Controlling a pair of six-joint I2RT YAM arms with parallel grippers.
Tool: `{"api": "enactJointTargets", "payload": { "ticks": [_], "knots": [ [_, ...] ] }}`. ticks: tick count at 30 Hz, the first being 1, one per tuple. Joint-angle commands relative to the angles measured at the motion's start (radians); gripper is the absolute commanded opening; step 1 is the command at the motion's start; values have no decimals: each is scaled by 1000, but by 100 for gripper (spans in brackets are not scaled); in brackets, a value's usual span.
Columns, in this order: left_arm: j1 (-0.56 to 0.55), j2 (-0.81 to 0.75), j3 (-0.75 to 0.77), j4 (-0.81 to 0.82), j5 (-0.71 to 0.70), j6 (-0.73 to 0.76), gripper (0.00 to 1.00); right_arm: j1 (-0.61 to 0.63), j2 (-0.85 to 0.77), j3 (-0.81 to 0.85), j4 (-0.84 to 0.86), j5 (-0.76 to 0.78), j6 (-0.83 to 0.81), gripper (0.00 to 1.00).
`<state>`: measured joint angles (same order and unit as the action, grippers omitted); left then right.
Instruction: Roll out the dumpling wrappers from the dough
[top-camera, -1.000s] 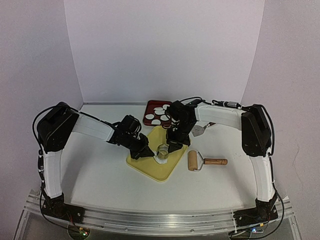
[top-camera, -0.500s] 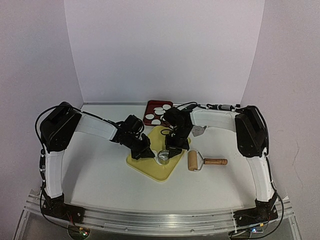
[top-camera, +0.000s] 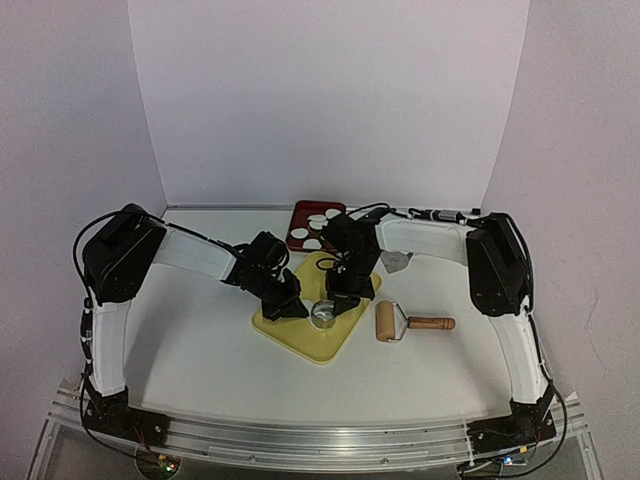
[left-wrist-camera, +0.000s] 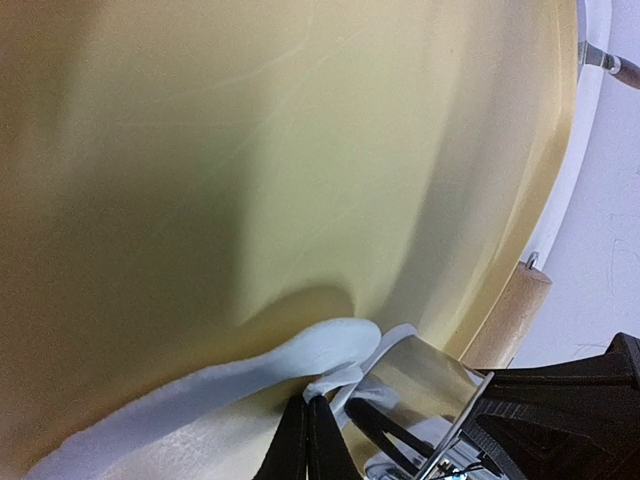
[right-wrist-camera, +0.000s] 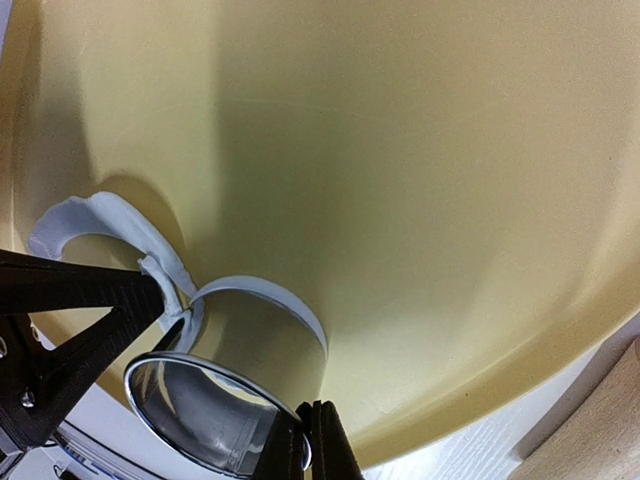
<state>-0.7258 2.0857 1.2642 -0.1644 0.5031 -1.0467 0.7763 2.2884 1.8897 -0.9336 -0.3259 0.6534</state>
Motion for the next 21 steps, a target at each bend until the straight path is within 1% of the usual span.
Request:
{"api": "enactJointTargets", "payload": {
  "ticks": [1, 11, 21],
  "knots": [
    [-3, 15, 41, -22, -11, 17, 0, 8, 17, 40, -12, 8, -13, 0],
    [-3, 20, 47, -21, -14, 11, 0, 8, 38, 24, -14, 27, -37, 0],
    [-3, 7, 44, -33, -43, 2, 0, 9, 51, -4, -27, 95, -82, 0]
  ]
}}
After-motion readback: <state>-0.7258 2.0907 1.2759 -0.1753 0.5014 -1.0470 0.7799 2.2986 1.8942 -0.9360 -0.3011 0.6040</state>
